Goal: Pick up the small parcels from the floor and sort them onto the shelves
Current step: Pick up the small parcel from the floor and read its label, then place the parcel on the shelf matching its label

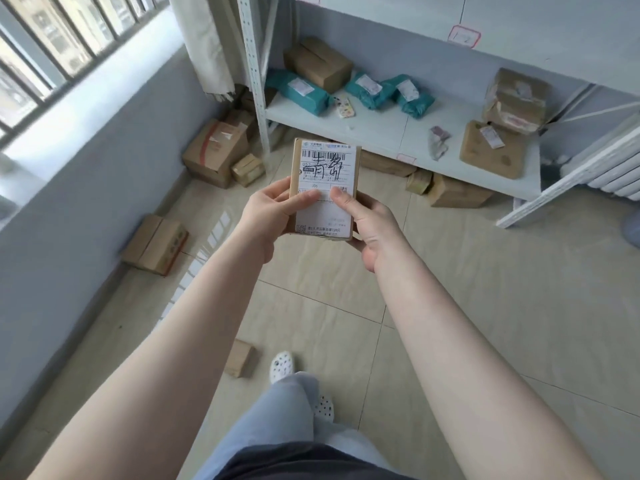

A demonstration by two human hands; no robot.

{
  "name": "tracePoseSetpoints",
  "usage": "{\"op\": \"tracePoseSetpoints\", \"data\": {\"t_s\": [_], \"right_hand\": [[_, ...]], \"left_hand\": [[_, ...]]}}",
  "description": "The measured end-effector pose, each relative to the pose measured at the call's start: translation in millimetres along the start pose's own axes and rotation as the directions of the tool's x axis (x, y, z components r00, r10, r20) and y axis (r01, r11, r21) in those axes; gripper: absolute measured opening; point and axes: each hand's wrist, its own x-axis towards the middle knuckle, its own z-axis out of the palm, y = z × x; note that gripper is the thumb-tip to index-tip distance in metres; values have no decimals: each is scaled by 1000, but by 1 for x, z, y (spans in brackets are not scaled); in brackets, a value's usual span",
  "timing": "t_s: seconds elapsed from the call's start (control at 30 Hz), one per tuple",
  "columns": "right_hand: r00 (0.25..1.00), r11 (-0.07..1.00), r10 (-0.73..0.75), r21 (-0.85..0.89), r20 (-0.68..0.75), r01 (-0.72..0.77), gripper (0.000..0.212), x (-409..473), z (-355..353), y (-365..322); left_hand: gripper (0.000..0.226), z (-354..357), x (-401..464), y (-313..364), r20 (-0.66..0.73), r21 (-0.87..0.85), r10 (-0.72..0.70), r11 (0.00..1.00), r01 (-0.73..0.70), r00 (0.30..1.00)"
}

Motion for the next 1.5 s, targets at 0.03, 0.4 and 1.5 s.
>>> {"op": "tracePoseSetpoints", "data": {"t_s": [0.03, 0.4, 1.5], "right_hand": [[1000, 1000, -6, 4, -2, 6, 21, 7, -2, -6], [998, 998, -64, -19, -29, 64, 15, 140, 6, -103], [967, 967, -254, -4, 14, 254, 29, 525, 26, -431]], "left_hand": [[42, 4, 8, 4, 6, 1, 1, 1000, -1, 1000], [42, 27, 161, 84, 48, 22, 38, 999, -39, 998], [37, 122, 570, 362, 73, -13, 210, 978, -210, 975]]}}
